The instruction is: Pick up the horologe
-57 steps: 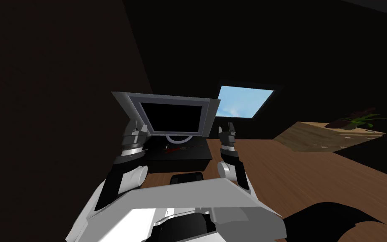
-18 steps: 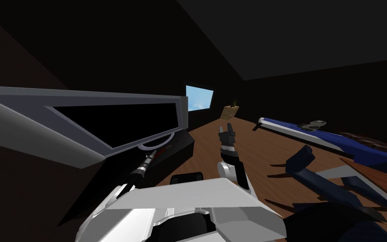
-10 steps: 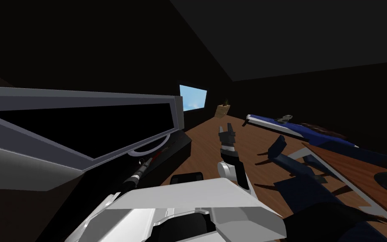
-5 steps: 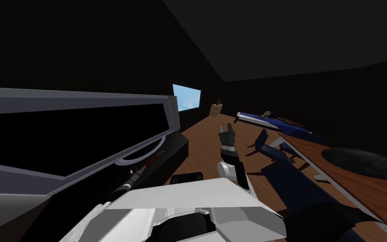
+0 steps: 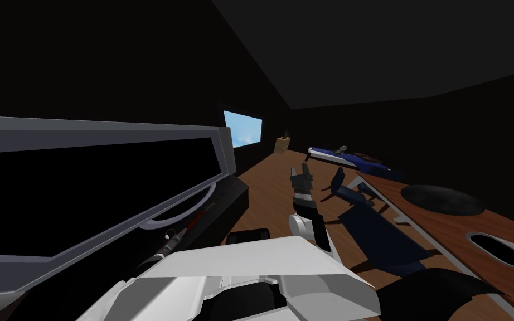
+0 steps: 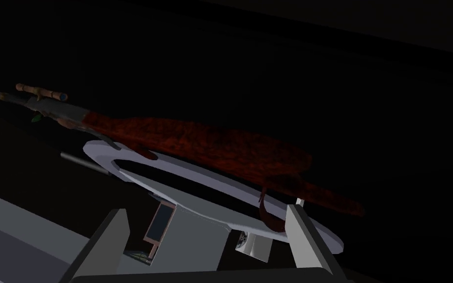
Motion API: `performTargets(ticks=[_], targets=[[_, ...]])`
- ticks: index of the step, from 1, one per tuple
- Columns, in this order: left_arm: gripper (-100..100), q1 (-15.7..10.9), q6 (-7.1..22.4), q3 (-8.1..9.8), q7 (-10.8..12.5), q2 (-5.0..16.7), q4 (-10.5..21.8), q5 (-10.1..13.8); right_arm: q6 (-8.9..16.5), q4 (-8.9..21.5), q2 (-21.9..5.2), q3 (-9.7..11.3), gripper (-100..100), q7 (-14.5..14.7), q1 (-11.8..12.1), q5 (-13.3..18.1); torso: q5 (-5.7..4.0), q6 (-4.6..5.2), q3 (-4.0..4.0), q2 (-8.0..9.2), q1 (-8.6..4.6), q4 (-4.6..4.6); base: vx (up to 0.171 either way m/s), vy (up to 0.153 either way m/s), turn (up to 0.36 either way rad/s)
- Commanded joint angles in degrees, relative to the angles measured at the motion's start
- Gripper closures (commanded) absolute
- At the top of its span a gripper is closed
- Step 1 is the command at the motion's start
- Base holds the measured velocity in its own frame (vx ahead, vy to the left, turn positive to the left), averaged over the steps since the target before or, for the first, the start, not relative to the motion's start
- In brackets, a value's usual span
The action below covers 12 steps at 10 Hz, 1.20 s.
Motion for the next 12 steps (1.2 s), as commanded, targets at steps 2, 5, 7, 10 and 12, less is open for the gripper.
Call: performTargets(ticks=[2, 5, 7, 10, 12], targets=[[-100, -0.17, 0.73, 0.55, 0.86, 1.98, 6.12, -2.84, 0.0, 0.0, 0.0, 0.0, 0, 0.0, -0.01, 0.0, -0.01, 0.04, -0.01, -0.02, 0.01, 0.0, 0.029, 0.043, -0.264], [-100, -0.39, 1.06, 0.87, 1.16, 2.67, 8.6, -4.08, 0.0, 0.0, 0.0, -0.01, 0, 0.0, 0.01, 0.0, 0.01, -0.02, -0.04, -0.08, 0.07, -0.02, 0.028, 0.048, -0.131], [-100, -0.83, 1.63, 1.44, 1.7, 3.88, 12.87, -6.28, 0.0, 0.0, 0.0, 0.0, 0, 0.0, 0.0, 0.0, -0.03, 0.03, -0.01, -0.03, -0.09, 0.0, 0.021, 0.022, -0.211], [-100, -1.36, 2.23, 2.07, 2.29, 5.15, 17.3, -8.68, 0.0, 0.0, 0.0, -0.01, 0, 0.0, 0.01, 0.0, 0.0, -0.01, -0.05, -0.1, 0.03, -0.02, 0.034, 0.051, -0.182], [-100, -1.47, 2.36, 2.21, 2.42, 5.4, 18.21, -9.19, 0.0, 0.0, 0.0, 0.0, 0, 0.0, 0.01, 0.0, 0.01, 0.01, -0.07, -0.14, 0.03, -0.02, 0.04, 0.041, -0.111]])
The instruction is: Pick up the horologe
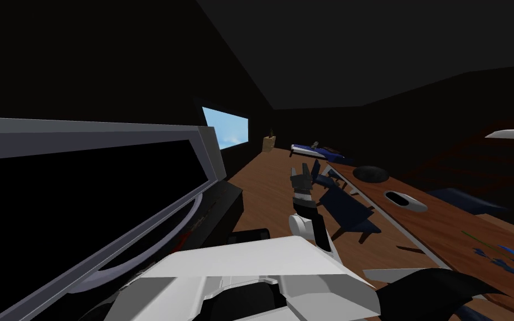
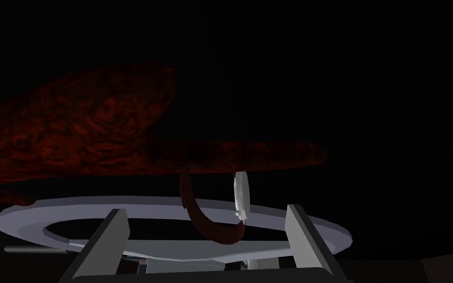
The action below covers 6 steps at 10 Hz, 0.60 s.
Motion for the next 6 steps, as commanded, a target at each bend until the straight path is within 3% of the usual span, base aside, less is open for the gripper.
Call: performTargets(ticks=[1, 2, 3, 4, 6], targets=[[-100, 0.51, 0.91, -1.1, 1.62, 0.43, -1.0, -0.16, 0.0, 0.0, 0.0, 0.0, 0, 0.0, 0.0, 0.0, 0.0, 0.0, 0.0, 0.0, 0.0, 0.0, 0.002, -0.005, 0.01], [-100, 0.31, 0.6, -0.75, 1.06, 0.32, -0.63, -0.11, 0.0, 0.0, 0.0, 0.0, 0, 0.0, 0.0, 0.0, -0.02, 0.0, 0.05, 0.08, -0.12, 0.02, 0.0, 0.0, 0.0], [0, 0.33, 0.71, -0.82, 1.26, 0.35, -0.69, -0.12, 0.0, 0.0, 0.0, 0.0, 0, 0.0, 0.0, 0.0, -0.03, 0.0, 0.06, 0.11, -0.14, 0.03, 0.0, 0.0, 0.0], [-100, -1.65, 2.71, -0.85, -0.76, -1.27, -0.39, 0.76, 0.0, 0.0, 0.0, 0.0, 0, 0.0, 0.0, 0.0, -0.03, 0.0, 0.07, 0.12, -0.14, 0.03, -0.034, 0.033, -0.092], [-100, -2.14, 3.22, -0.85, -1.26, -1.67, -0.32, 0.99, 0.0, 0.0, 0.0, 0.0, 0, 0.0, -0.01, 0.0, 0.0, 0.02, 0.14, 0.24, -0.03, 0.06, -0.038, 0.029, -0.048]])
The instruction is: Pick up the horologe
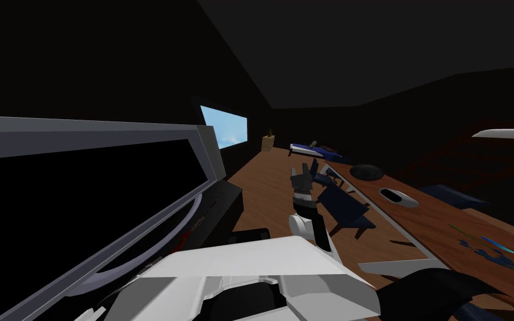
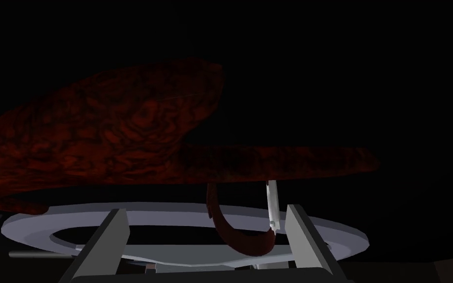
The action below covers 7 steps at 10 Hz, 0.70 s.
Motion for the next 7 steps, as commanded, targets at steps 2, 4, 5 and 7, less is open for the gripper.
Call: performTargets(ticks=[2, 4, 5, 7], targets=[[-100, -2.58, 1.8, 0.6, -3.1, -1.97, 1.1, 1.0, 0.0, 0.0, 0.0, 0.0, 0, 0.0, 0.0, 0.0, 0.0, 0.0, 0.0, 0.0, -0.02, 0.0, -0.04, 0.027, -0.031], [-100, -3.07, 0.75, 1.67, -4.1, -1.8, 2.63, 0.81, 0.0, 0.0, 0.0, 0.0, 0, 0.0, 0.0, 0.0, 0.16, 0.15, -0.01, -0.07, 0.07, 0.05, -0.027, 0.02, -0.034], [100, -3.1, 0.93, 1.52, -3.99, -1.79, 2.53, 0.84, 0.0, 0.0, 0.0, 0.0, 0, 0.0, 0.0, 0.0, 0.15, 0.14, -0.05, -0.15, 0.03, 0.03, 0.0, 0.0, 0.0], [100, -3.06, 1.0, 1.59, -3.95, -1.76, 2.58, 0.88, 0.0, 0.0, 0.0, 0.0, 0, 0.0, 0.0, 0.0, 0.14, 0.2, -0.1, -0.23, -0.07, 0.02, 0.0, 0.0, 0.0]])
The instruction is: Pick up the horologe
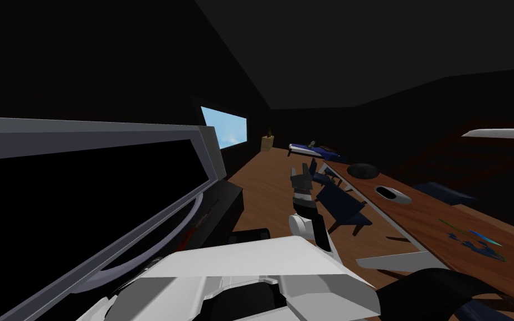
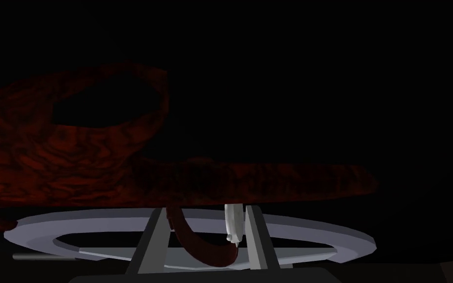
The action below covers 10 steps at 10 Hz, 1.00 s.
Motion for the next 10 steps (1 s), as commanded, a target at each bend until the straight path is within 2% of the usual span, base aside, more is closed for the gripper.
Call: performTargets(ticks=[1, 2, 3, 4, 5, 8, 10], targets=[[100, 0.0, 0.0, 0.0, 0.0, 0.0, 0.0, 0.0, 0.0, 0.0, 0.0, 0.0, 0, 0.0, 0.0, 0.0, 0.0, 0.0, 0.0, 0.0, 0.0, 0.0, 0.0, 0.0, 0.0], [100, 0.0, -0.01, -0.01, -0.01, 0.0, 0.0, -0.01, 0.0, 0.0, 0.0, 0.0, 0, 0.0, 0.0, 0.0, 0.0, -0.01, 0.0, 0.0, 0.0, 0.0, 0.0, 0.0, 0.0], [0, 0.0, -0.02, -0.01, -0.02, 0.0, -0.01, -0.01, 0.0, 0.0, 0.0, 0.0, 0, 0.0, 0.0, 0.0, 0.0, -0.01, 0.0, 0.0, 0.0, 0.0, 0.0, 0.0, 0.0], [100, 0.0, 1.33, -1.0, 0.34, -0.6, -1.4, 0.35, 0.0, 0.0, 0.0, 0.0, 0, 0.0, 0.0, 0.0, 0.0, -0.02, 0.0, 0.0, 0.0, 0.0, -0.013, 0.01, 0.013], [100, 1.48, -0.18, -0.97, 1.84, 0.61, -1.61, -0.32, 0.0, 0.0, 0.0, 0.0, 0, 0.0, 0.0, 0.0, 0.05, 0.02, 0.02, 0.03, 0.01, 0.02, 0.016, -0.018, 0.058], [100, 3.95, -2.71, -0.92, 4.34, 2.63, -1.97, -1.42, 0.0, 0.0, 0.0, 0.0, 0, 0.0, 0.01, 0.0, 0.01, -0.08, -0.05, -0.07, -0.1, -0.03, 0.032, -0.032, 0.094], [100, 3.95, -2.71, -0.92, 4.34, 2.63, -1.97, -1.42, 0.0, 0.0, 0.0, 0.0, 0, 0.0, 0.0, 0.0, 0.02, 0.01, -0.07, -0.12, -0.09, -0.02, 0.019, -0.012, 0.006]])
